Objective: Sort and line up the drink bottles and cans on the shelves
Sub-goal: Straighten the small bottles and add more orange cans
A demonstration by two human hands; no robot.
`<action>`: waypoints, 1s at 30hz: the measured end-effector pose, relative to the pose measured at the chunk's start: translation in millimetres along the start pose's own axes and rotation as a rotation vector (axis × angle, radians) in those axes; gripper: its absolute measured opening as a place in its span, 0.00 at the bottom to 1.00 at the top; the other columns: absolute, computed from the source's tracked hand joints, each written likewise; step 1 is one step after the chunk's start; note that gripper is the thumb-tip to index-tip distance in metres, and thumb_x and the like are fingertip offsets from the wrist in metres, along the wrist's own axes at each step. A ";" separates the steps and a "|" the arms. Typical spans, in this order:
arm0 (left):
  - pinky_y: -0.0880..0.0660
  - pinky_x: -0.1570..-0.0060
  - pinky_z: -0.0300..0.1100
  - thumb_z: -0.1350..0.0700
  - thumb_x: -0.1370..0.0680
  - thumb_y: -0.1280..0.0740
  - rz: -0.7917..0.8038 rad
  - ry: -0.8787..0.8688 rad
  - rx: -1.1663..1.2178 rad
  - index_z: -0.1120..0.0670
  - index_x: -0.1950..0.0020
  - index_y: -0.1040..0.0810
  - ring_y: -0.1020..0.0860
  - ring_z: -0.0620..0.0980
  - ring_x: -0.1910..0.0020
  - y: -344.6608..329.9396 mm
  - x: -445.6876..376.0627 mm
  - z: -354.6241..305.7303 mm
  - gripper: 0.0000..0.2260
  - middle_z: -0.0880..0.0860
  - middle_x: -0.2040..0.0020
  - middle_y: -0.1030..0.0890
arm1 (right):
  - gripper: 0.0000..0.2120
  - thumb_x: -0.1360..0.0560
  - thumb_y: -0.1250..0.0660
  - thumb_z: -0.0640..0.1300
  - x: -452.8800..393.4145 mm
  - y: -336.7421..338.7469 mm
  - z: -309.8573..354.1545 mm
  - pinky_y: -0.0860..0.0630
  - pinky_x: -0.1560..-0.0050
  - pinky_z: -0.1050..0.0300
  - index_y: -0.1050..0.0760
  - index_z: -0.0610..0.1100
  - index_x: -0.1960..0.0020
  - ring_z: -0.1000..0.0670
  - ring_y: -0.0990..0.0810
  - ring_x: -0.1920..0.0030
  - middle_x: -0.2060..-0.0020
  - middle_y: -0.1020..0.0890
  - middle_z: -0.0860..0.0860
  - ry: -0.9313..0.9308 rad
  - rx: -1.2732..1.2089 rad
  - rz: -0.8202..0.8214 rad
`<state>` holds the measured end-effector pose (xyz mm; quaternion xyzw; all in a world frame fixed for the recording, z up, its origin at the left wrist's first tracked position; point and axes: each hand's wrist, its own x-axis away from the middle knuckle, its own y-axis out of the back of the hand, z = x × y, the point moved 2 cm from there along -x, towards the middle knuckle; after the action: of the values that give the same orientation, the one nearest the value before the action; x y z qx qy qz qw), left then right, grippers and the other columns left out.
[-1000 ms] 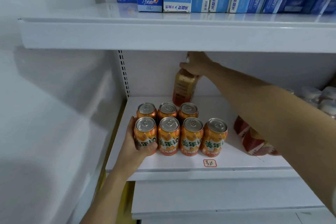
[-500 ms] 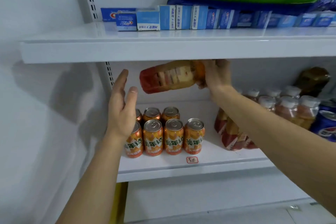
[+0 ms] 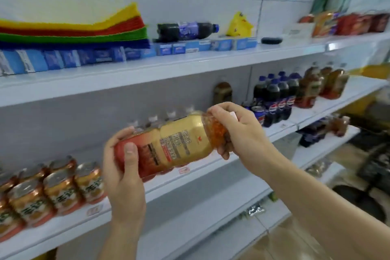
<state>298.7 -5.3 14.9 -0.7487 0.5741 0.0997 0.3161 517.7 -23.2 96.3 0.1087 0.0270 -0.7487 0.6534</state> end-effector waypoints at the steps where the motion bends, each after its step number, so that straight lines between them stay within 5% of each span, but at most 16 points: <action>1: 0.21 0.56 0.73 0.41 0.20 0.34 0.050 0.002 0.003 0.46 0.36 0.23 0.22 0.66 0.37 -28.0 6.7 5.5 0.15 0.56 0.32 0.23 | 0.10 0.17 0.36 0.51 6.4 31.4 -1.0 0.29 0.77 0.57 0.21 0.45 0.46 0.50 0.22 0.74 0.67 0.19 0.49 0.013 -0.005 -0.039; 4: 0.30 0.49 0.83 0.39 0.19 0.33 0.178 0.009 0.031 0.47 0.35 0.24 0.25 0.71 0.35 -110.1 23.6 31.4 0.17 0.56 0.31 0.23 | 0.11 0.16 0.37 0.49 26.9 120.5 -4.1 0.30 0.78 0.57 0.22 0.42 0.46 0.48 0.25 0.75 0.70 0.21 0.50 0.054 -0.001 -0.189; 9: 0.31 0.37 0.77 0.40 0.19 0.33 0.360 0.055 0.109 0.45 0.37 0.22 0.26 0.68 0.33 -240.4 64.2 62.2 0.14 0.59 0.32 0.23 | 0.12 0.16 0.37 0.51 58.6 238.0 -21.3 0.31 0.77 0.56 0.24 0.43 0.48 0.48 0.25 0.76 0.73 0.23 0.53 0.020 0.011 -0.426; 16: 0.20 0.45 0.63 0.42 0.19 0.36 0.566 0.197 0.156 0.47 0.35 0.24 0.21 0.54 0.40 -366.6 115.5 96.6 0.16 0.54 0.35 0.23 | 0.14 0.16 0.38 0.49 72.1 353.1 -52.6 0.31 0.79 0.58 0.24 0.38 0.44 0.49 0.26 0.77 0.70 0.23 0.46 -0.034 0.012 -0.663; 20: 0.19 0.50 0.57 0.43 0.19 0.36 0.607 0.259 0.193 0.47 0.36 0.24 0.20 0.54 0.44 -423.0 120.8 137.8 0.15 0.46 0.41 0.21 | 0.13 0.16 0.38 0.50 49.7 401.8 -77.5 0.31 0.78 0.57 0.25 0.39 0.44 0.50 0.27 0.78 0.73 0.24 0.47 -0.044 0.011 -0.706; 27: 0.19 0.53 0.43 0.47 0.18 0.36 0.565 0.361 0.276 0.54 0.36 0.24 0.19 0.48 0.46 -546.5 103.2 237.7 0.16 0.52 0.41 0.20 | 0.11 0.17 0.36 0.48 -48.6 500.8 -111.0 0.33 0.79 0.57 0.24 0.39 0.48 0.48 0.30 0.79 0.75 0.25 0.46 0.042 0.192 -0.760; 30: 0.20 0.43 0.58 0.46 0.19 0.35 0.516 0.530 0.299 0.53 0.38 0.22 0.20 0.60 0.38 -606.0 90.1 286.7 0.14 0.59 0.37 0.20 | 0.09 0.19 0.33 0.50 -108.6 546.2 -116.0 0.29 0.76 0.52 0.23 0.44 0.52 0.41 0.25 0.75 0.69 0.21 0.44 0.088 0.329 -0.750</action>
<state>948.0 176.9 -37.5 -0.5254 0.8132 -0.1051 0.2271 1083.4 24.6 60.2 0.2261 -0.0275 -0.9239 0.3075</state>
